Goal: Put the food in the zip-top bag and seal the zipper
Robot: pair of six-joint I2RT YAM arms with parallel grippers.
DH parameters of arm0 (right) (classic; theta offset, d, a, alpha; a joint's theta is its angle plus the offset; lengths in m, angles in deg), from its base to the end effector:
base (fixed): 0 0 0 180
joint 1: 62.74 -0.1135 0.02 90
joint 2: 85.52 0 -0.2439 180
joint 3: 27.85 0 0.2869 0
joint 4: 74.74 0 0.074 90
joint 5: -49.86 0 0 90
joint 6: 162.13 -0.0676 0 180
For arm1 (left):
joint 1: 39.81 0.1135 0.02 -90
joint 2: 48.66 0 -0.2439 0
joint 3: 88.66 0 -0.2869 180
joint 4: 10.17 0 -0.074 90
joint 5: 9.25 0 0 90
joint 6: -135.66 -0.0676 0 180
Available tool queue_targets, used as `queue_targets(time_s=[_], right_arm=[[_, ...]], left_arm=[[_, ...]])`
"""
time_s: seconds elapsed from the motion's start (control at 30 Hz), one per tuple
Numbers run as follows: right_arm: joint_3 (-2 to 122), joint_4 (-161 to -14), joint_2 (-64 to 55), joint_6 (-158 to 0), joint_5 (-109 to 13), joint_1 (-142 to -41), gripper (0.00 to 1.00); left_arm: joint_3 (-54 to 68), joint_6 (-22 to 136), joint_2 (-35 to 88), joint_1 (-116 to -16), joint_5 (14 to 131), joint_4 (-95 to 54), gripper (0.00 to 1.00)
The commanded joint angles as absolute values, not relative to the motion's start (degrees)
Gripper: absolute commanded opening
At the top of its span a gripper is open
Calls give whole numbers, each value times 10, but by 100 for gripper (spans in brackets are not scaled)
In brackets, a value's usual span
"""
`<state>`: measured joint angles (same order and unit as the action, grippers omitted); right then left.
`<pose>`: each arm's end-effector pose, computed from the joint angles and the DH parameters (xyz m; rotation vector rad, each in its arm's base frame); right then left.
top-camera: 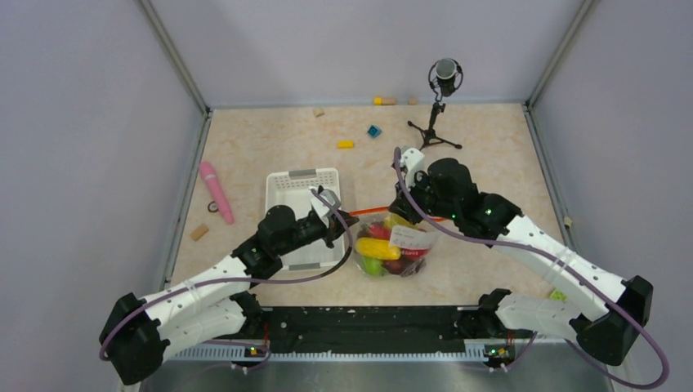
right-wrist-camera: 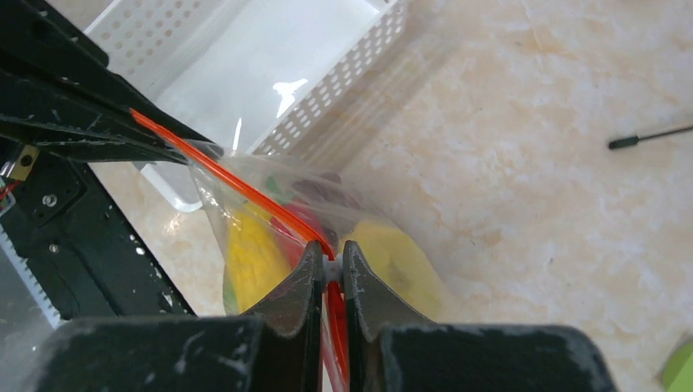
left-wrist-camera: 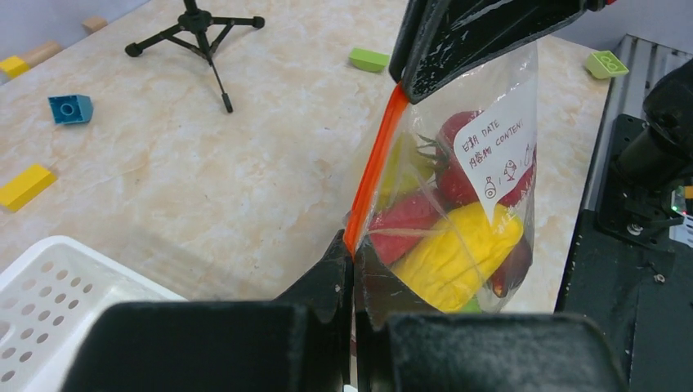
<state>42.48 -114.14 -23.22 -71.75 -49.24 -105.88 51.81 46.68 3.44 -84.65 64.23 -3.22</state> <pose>0.2195 0.2204 0.2963 -0.8943 1.9789 0.6048 0.1909 -0.2169 0.2299 0.8521 1.5118 -0.8377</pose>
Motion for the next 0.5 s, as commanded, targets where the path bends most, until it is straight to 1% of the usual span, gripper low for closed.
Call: queue_targets(time_s=[0.0,0.2,0.37,0.47], right_arm=[[419,-1200,-271,-791,-300,-1051,0],[416,-1258,-303,-867,-219,-1051,0],[415,-1304,-331,-915,-184,-1050,0],[411,-1330,-349,-940,-166,-1049,0]], left_arm=[[525,486,18,-843,709,7,0],[526,498,28,-843,751,15,0],[518,514,42,-843,801,15,0],[513,525,53,-843,851,14,0]])
